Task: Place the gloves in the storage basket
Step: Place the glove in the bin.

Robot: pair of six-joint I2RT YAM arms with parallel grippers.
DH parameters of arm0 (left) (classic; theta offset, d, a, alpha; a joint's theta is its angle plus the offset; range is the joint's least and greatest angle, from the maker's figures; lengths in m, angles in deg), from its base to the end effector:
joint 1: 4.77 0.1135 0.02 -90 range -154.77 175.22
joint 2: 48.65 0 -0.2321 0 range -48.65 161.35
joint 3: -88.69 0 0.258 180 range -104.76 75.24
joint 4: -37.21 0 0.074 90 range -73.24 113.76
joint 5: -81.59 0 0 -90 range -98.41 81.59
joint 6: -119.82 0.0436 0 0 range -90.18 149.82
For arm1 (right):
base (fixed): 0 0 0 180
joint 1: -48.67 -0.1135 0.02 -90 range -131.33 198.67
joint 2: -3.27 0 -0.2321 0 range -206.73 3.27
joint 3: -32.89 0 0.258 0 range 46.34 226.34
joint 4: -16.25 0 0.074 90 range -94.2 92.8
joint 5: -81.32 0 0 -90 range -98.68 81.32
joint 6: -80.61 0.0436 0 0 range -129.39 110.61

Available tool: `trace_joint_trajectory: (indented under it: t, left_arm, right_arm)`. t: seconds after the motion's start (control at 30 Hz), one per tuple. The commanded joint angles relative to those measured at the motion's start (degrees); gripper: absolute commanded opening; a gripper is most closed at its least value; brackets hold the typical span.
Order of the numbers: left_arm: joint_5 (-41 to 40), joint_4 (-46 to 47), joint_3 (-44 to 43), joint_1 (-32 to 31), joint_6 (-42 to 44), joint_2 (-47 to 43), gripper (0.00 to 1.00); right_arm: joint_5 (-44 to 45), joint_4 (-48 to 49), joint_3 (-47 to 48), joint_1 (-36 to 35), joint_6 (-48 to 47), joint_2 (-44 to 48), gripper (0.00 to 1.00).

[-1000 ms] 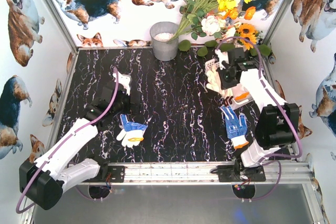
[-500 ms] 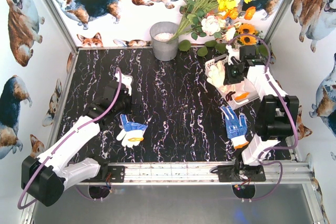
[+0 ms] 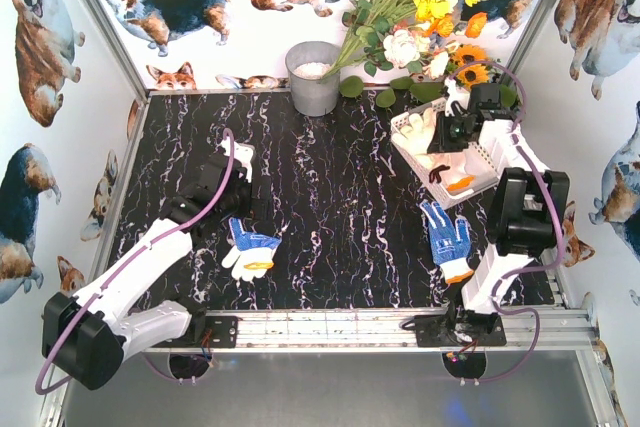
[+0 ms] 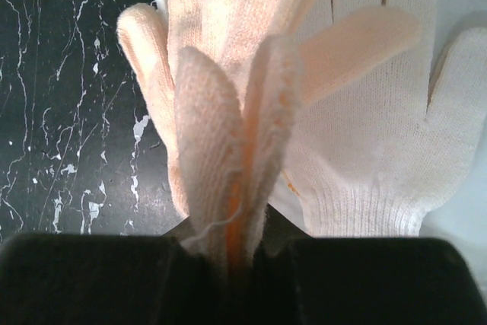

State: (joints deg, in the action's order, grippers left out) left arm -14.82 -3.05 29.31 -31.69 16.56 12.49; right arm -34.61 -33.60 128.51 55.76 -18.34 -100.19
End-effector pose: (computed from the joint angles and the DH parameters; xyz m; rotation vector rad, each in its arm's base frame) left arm 0.2278 -0.1102 0.2303 0.2175 2.2994 -0.2315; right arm 0.3895 -0.0292 0.2083 -0.2062 2.4834 0.4664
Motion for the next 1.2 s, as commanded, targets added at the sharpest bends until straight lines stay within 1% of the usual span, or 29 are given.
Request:
trace_joint_trajectory:
  t: [0.0, 0.43, 0.67, 0.8, 0.97, 1.03, 1.17]
  left_arm:
    - [0.4, 0.9, 0.2, 0.9, 0.1, 0.8, 1.00]
    - [0.3, 0.8, 0.3, 0.9, 0.2, 1.5, 1.00]
    - [0.4, 0.8, 0.3, 0.9, 0.2, 1.7, 1.00]
    - [0.5, 0.8, 0.2, 0.9, 0.2, 1.9, 1.00]
    - [0.5, 0.9, 0.3, 0.9, 0.3, 2.0, 1.00]
    - [0.6, 0.9, 0.2, 0.9, 0.3, 2.2, 1.00]
    - [0.8, 0.9, 0.2, 0.9, 0.3, 2.6, 1.00]
  right_arm:
    - [-3.8, 2.3, 4.2, 1.3, -0.5, -2.8, 0.00]
    - [-8.6, 0.5, 6.6, 4.2, -2.8, -7.9, 0.00]
    - [-9.3, -3.3, 8.5, 5.4, -5.2, -10.4, 0.00]
    - [-8.6, -6.9, 11.0, 5.7, -6.5, -12.5, 0.00]
    - [-8.1, -8.2, 13.0, 5.9, -7.1, -14.6, 0.00]
    - [-7.1, -8.5, 13.7, 5.8, -7.0, -15.5, 0.00]
    - [-2.3, -9.9, 15.3, 5.8, -7.0, -17.2, 0.00]
